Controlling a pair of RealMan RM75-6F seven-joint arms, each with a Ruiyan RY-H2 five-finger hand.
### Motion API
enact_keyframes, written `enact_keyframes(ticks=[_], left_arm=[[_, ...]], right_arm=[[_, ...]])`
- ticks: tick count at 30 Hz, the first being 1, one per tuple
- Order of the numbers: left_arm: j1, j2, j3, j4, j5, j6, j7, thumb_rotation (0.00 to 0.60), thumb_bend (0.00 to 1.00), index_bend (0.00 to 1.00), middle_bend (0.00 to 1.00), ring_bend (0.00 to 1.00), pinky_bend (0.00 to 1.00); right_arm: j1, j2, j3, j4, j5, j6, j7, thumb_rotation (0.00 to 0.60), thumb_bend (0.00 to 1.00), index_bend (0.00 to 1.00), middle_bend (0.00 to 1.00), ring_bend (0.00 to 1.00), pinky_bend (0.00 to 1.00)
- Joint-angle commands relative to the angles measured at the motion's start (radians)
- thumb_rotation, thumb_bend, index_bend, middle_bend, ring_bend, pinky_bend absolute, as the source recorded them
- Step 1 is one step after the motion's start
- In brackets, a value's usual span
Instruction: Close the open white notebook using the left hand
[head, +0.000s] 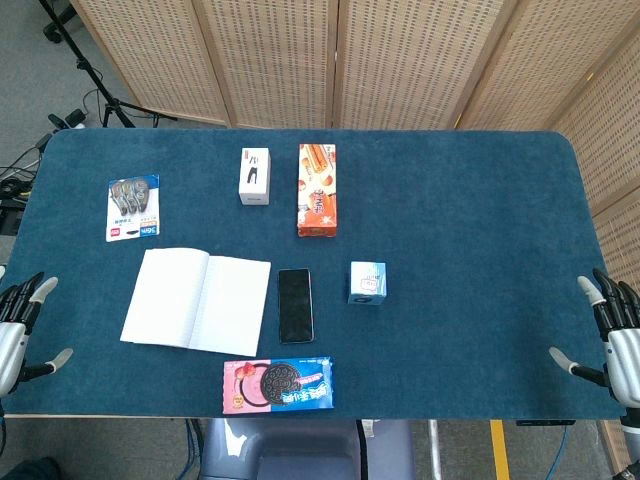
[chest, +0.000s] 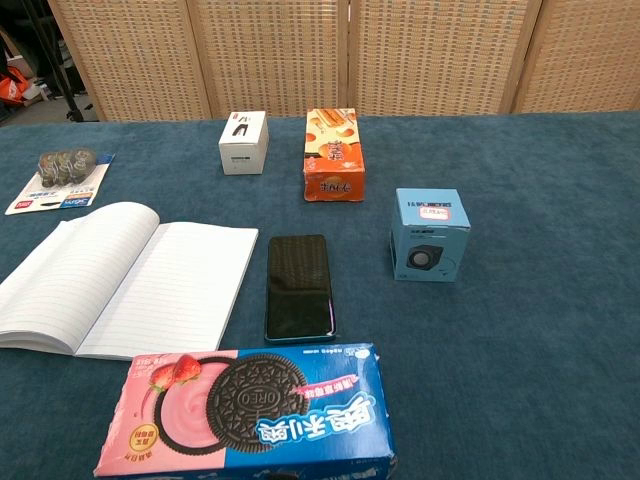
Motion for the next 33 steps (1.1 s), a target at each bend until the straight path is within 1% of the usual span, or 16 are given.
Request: enact_keyframes(ticks=[1, 11, 14, 17, 18, 25, 28, 33], left_arm=[[0.000, 0.000, 0.000, 0.000, 0.001, 0.000, 0.000, 0.600, 0.18, 0.00, 0.00, 0.00, 0.00], [0.000, -0.003, 0.002, 0.001, 0.003, -0.002, 0.005, 0.600, 0.18, 0.00, 0.00, 0.00, 0.00], [-0.015, -0.023, 0.001, 0.025, 0.010, -0.021, 0.023, 0.600, 0.18, 0.00, 0.00, 0.00, 0.00], [-0.049, -0.093, -0.007, 0.103, 0.043, -0.039, 0.022, 0.600, 0.18, 0.00, 0.00, 0.00, 0.00], [-0.062, -0.133, -0.008, 0.150, 0.061, -0.043, 0.007, 0.600, 0.18, 0.00, 0.00, 0.00, 0.00], [-0.110, -0.305, 0.038, 0.356, 0.144, -0.090, -0.079, 0.600, 0.20, 0.00, 0.00, 0.00, 0.00], [-0.120, -0.357, 0.054, 0.423, 0.163, -0.098, -0.127, 0.600, 0.21, 0.00, 0.00, 0.00, 0.00], [-0.121, -0.416, 0.061, 0.512, 0.183, -0.069, -0.150, 0.600, 0.22, 0.00, 0.00, 0.00, 0.00]], right_arm=[[0.000, 0.001, -0.001, -0.001, 0.000, -0.002, 0.000, 0.600, 0.00, 0.00, 0.00, 0.00, 0.00], [-0.001, 0.007, -0.002, -0.002, 0.001, -0.004, 0.010, 0.600, 0.00, 0.00, 0.00, 0.00, 0.00], [0.001, 0.007, -0.002, -0.005, 0.002, -0.008, 0.007, 0.600, 0.00, 0.00, 0.00, 0.00, 0.00], [0.002, 0.007, -0.004, -0.007, 0.001, -0.012, 0.002, 0.600, 0.00, 0.00, 0.00, 0.00, 0.00], [0.002, 0.007, -0.004, -0.008, 0.002, -0.013, 0.001, 0.600, 0.00, 0.00, 0.00, 0.00, 0.00], [0.001, 0.015, -0.002, -0.009, 0.010, -0.019, 0.017, 0.600, 0.00, 0.00, 0.00, 0.00, 0.00], [0.002, 0.017, -0.003, -0.010, 0.008, -0.020, 0.019, 0.600, 0.00, 0.00, 0.00, 0.00, 0.00], [0.002, 0.019, -0.003, -0.011, 0.010, -0.023, 0.022, 0.600, 0.00, 0.00, 0.00, 0.00, 0.00]])
